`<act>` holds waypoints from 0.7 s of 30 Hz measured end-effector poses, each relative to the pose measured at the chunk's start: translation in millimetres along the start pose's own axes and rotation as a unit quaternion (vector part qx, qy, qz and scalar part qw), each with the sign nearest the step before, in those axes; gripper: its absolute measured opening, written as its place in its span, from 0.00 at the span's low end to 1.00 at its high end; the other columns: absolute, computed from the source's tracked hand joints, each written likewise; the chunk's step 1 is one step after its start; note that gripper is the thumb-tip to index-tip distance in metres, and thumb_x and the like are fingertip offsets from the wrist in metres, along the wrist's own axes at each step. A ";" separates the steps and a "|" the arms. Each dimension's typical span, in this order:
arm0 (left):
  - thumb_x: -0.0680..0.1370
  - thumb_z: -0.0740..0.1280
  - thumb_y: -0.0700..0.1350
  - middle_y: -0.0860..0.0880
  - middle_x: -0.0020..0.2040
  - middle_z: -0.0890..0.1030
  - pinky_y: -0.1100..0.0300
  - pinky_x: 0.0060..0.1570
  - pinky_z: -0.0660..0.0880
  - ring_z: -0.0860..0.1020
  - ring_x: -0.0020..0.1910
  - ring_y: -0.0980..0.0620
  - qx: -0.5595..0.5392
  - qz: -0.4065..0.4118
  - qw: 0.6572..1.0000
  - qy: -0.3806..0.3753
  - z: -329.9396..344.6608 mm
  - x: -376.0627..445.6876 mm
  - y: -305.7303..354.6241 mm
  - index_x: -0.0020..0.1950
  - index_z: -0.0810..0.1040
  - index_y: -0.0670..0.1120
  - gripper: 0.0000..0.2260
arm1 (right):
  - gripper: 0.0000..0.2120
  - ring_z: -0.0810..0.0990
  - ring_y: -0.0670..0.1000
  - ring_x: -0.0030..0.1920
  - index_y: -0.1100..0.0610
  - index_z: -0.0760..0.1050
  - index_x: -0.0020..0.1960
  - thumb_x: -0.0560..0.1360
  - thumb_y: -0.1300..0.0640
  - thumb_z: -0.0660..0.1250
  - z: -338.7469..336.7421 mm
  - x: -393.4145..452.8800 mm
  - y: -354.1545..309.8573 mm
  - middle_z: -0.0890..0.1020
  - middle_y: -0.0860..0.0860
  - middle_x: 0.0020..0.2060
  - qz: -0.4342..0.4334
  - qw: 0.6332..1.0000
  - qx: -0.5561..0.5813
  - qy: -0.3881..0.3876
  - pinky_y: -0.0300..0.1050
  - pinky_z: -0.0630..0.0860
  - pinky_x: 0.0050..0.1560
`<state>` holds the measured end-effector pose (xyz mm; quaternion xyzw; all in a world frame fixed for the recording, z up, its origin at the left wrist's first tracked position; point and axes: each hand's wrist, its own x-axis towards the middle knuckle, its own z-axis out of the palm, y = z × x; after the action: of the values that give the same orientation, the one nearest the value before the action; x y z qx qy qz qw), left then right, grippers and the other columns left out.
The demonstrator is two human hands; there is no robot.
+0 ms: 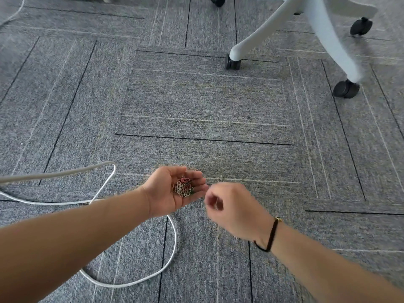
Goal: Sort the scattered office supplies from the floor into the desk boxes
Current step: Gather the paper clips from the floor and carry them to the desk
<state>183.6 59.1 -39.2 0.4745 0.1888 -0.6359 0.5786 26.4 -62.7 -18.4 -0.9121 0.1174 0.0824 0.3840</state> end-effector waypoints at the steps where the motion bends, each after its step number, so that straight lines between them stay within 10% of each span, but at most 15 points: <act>1: 0.83 0.59 0.45 0.35 0.49 0.83 0.46 0.48 0.83 0.84 0.44 0.41 0.006 -0.006 1.000 0.003 2.1 0.0 -1.4 0.52 0.81 0.35 0.16 | 0.04 0.78 0.41 0.36 0.57 0.79 0.44 0.77 0.64 0.69 -5.7 4.2 -5.7 0.79 0.44 0.38 -0.009 0.998 0.041 0.046 0.34 0.76 0.36; 10: 0.82 0.59 0.45 0.36 0.46 0.82 0.49 0.45 0.83 0.83 0.41 0.42 -0.033 -0.025 0.998 -0.046 16.2 0.3 0.3 0.53 0.78 0.36 0.14 | 0.05 0.83 0.47 0.33 0.56 0.84 0.50 0.76 0.62 0.72 -32.5 11.8 -2.4 0.85 0.48 0.37 0.060 0.961 0.205 0.174 0.39 0.80 0.32; 18: 0.84 0.56 0.46 0.44 0.41 0.78 0.58 0.37 0.79 0.76 0.37 0.49 -0.192 0.077 0.978 -0.007 34.3 -51.2 27.4 0.47 0.76 0.42 0.13 | 0.14 0.83 0.58 0.52 0.61 0.77 0.61 0.82 0.53 0.62 -93.5 -11.3 3.8 0.83 0.58 0.52 0.366 0.654 0.619 0.237 0.57 0.78 0.62; 21: 0.84 0.56 0.46 0.45 0.40 0.77 0.58 0.39 0.78 0.76 0.37 0.50 -0.248 0.091 0.964 0.001 62.9 -100.2 31.6 0.45 0.76 0.42 0.14 | 0.16 0.82 0.59 0.58 0.59 0.76 0.62 0.81 0.49 0.63 -119.7 -31.0 -38.4 0.83 0.57 0.54 0.415 0.621 0.631 0.209 0.57 0.76 0.64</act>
<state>176.3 57.1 83.0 0.3316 0.2972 -0.5131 0.7338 14.5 -118.2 98.0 -0.2929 0.5839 -0.0539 0.7553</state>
